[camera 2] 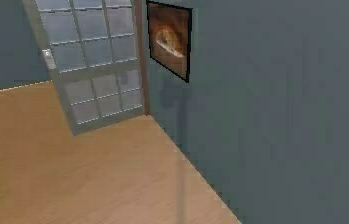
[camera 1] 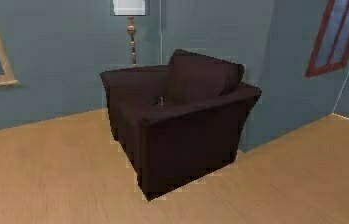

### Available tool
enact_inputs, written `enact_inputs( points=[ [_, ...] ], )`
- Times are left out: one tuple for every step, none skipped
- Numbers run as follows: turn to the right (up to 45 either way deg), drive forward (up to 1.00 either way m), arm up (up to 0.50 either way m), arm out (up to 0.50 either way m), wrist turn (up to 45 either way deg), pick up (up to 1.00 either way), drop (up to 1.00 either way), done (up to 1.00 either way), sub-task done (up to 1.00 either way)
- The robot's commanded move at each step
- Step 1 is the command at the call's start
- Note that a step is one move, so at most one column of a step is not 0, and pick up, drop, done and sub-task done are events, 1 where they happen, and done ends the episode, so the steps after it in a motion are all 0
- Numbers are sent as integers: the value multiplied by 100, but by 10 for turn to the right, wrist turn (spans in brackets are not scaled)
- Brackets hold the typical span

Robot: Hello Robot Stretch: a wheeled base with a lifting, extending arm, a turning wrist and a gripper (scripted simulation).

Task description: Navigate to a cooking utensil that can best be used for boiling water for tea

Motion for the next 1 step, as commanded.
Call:
enact_inputs(
  points=[
    [420,0,0,0,0,0,0,0,0]
  ],
)
